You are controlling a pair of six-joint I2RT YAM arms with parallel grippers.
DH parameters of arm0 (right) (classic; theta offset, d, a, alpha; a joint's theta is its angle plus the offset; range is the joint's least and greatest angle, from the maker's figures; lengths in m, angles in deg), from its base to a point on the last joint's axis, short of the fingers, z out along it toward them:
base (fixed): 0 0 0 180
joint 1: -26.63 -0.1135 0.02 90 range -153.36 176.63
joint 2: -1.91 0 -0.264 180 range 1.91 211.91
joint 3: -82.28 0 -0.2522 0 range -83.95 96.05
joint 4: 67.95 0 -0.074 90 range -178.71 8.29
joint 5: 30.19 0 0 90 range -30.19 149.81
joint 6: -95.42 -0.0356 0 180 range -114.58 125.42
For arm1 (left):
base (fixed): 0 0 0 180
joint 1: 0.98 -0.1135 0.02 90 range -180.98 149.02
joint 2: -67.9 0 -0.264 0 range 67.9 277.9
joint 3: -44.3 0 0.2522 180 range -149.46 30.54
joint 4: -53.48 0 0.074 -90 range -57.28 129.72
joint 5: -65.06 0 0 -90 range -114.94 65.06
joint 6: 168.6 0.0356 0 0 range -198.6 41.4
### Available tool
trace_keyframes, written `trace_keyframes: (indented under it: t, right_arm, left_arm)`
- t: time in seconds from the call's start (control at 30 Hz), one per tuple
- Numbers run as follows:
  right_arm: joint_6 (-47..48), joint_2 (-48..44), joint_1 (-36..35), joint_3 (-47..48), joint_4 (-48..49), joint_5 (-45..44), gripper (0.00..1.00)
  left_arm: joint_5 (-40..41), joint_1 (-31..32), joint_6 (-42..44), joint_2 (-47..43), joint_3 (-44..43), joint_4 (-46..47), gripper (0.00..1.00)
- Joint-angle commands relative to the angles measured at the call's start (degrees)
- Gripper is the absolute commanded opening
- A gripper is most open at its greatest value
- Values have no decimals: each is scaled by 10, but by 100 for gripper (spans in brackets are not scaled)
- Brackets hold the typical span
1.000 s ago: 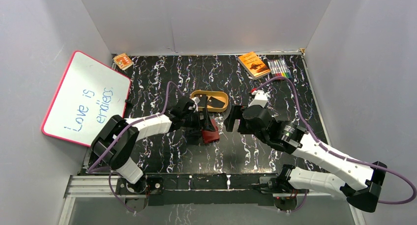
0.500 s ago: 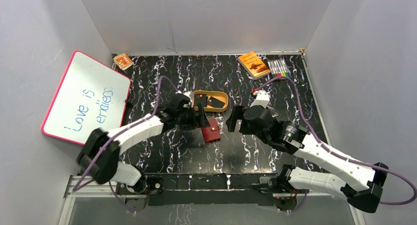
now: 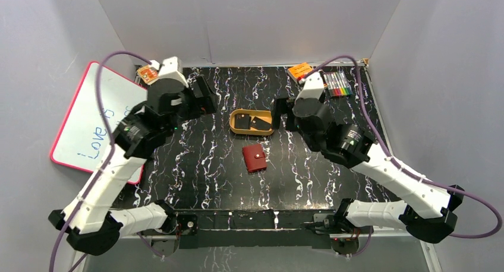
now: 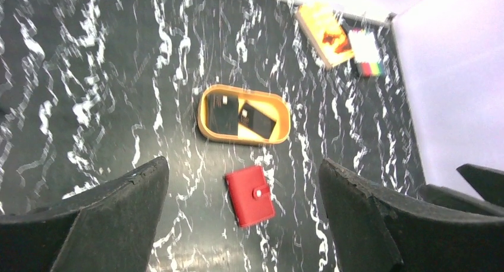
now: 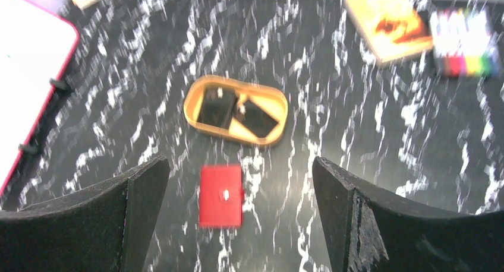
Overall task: Put the credit cards into the card holder
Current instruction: Reset both arms
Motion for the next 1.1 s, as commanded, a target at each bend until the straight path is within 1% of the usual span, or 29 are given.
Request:
trace_keyframes:
  t: [0.0, 0.07, 0.13, 0.23, 0.33, 0.43, 0.53, 0.6, 0.63, 0.67, 0.7, 0.73, 0.8, 0.83, 0.93, 1.07]
  right_arm:
    - [176, -1, -1, 94, 172, -76, 99]
    - [245, -8, 0, 117, 264, -72, 98]
    - [293, -4, 0, 155, 315, -80, 99]
    - [365, 17, 0, 218, 349, -114, 99]
    - [448, 48, -1, 260, 402, -171, 99]
    - [517, 90, 0, 301, 436, -225, 99]
    - [569, 112, 0, 300, 486, -244, 99]
    - [551, 98, -1, 269, 485, -215, 99]
    - [520, 81, -1, 248, 455, -179, 98]
    - [478, 58, 0, 221, 416, -123, 99]
    - [450, 31, 0, 186, 403, -75, 99]
    - [427, -2, 0, 140, 412, -39, 99]
    - [394, -52, 0, 78, 433, -12, 99]
    - [385, -66, 0, 67, 427, -13, 99]
    - [367, -74, 0, 80, 367, -33, 98]
    - [348, -49, -1, 142, 252, -35, 99]
  left_arm:
    - [57, 1, 80, -18, -100, -53, 93]
    - [56, 5, 92, -10, -139, -57, 94]
    - [63, 5, 89, -12, -155, -47, 94]
    - [70, 4, 97, -24, -157, -12, 94]
    - [82, 6, 114, -27, -163, 17, 94]
    - [106, 11, 131, -27, -164, 47, 94]
    - [128, 13, 143, -28, -158, 80, 94]
    - [138, 13, 150, -27, -154, 97, 94]
    - [141, 13, 151, -27, -151, 102, 94]
    - [141, 12, 151, -27, -147, 106, 94]
    - [140, 13, 151, -27, -144, 108, 94]
    - [136, 13, 151, -27, -141, 109, 94]
    - [136, 13, 151, -29, -136, 111, 94]
    - [136, 13, 154, -31, -134, 114, 94]
    - [134, 13, 163, -34, -134, 122, 95]
    - [140, 13, 174, -37, -137, 133, 95]
